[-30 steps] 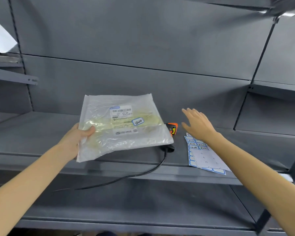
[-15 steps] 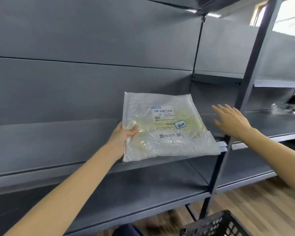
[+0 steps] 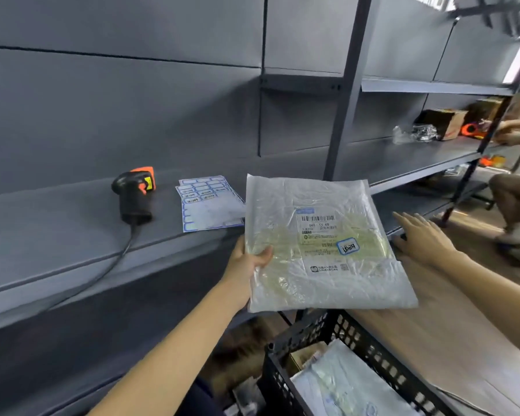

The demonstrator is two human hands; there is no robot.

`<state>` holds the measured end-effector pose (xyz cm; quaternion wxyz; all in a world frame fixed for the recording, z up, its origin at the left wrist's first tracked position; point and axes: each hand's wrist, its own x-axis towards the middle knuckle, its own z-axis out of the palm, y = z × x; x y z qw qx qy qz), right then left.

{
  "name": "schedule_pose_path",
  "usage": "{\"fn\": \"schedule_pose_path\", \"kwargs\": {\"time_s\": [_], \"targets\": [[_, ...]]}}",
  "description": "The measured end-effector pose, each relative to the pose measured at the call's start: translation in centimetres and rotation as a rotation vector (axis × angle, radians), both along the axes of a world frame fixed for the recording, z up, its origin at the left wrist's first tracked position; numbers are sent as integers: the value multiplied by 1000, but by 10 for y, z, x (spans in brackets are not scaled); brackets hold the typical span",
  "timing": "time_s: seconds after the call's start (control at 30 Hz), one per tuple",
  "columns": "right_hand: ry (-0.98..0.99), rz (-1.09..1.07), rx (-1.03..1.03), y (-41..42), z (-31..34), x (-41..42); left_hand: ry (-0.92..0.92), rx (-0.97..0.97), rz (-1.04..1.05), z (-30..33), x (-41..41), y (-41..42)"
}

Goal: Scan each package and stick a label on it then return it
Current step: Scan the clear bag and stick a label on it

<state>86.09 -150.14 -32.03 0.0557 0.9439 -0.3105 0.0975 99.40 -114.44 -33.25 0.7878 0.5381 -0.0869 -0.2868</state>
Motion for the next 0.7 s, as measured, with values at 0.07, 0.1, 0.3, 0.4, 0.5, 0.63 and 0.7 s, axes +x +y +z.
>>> {"fn": "schedule_pose_path", "kwargs": {"time_s": [0.07,0.1,0.3,0.4,0.5,0.63,0.7], "targets": [[12,-1,72,-7,-30,-11,59,16,-31,-31,-11,-9],[14,5,108,-10,-45,-16,85,26,-38,-45,-17,-13],[9,-43,327,-27,-120,-36,218,111,-81,-124,-43,-38],[-29,-134,538,-28,-152,-43,273,158,-87,-152,-52,-47],[-100,-208,763,-21,-184,-45,311,219,-62,-178,-60,-56],[-193,-262,1087,-9,-225,-52,343,303,-47,-209,-67,-62],[-210,-345,1272,-6,-245,-56,365,350,-34,-225,-70,-65]]}}
